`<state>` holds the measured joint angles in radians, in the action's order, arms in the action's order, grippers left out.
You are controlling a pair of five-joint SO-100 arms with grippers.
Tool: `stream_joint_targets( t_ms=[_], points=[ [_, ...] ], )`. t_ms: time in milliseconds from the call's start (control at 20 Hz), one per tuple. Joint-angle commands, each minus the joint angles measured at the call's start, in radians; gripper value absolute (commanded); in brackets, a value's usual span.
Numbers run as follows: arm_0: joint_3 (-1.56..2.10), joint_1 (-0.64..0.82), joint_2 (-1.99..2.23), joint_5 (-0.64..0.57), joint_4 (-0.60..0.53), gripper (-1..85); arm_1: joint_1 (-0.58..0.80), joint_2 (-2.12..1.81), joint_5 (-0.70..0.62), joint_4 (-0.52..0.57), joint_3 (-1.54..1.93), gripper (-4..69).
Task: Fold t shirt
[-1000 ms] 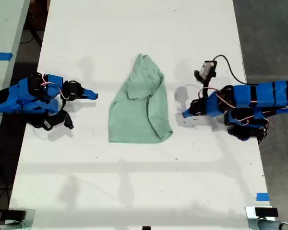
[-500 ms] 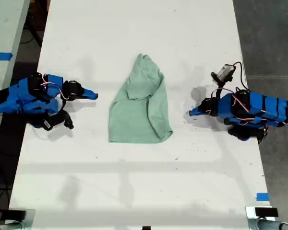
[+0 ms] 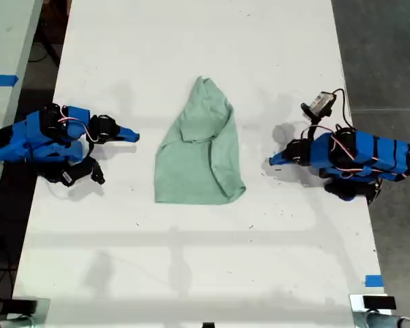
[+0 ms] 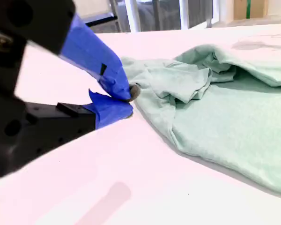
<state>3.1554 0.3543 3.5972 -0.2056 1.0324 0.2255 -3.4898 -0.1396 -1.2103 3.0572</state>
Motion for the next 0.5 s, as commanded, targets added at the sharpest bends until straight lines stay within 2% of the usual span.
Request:
stream_joint_targets(
  t_ms=[0, 450],
  points=[
    [-0.005, 0.009, 0.006, 0.012, -0.012, -0.1, 0.008, -0.017, 0.014, -0.011, 0.058, -0.2],
    [-0.005, 0.008, 0.006, 0.012, -0.012, -0.1, 0.002, -0.017, 0.023, -0.015, 0.058, -0.2]
  ],
)
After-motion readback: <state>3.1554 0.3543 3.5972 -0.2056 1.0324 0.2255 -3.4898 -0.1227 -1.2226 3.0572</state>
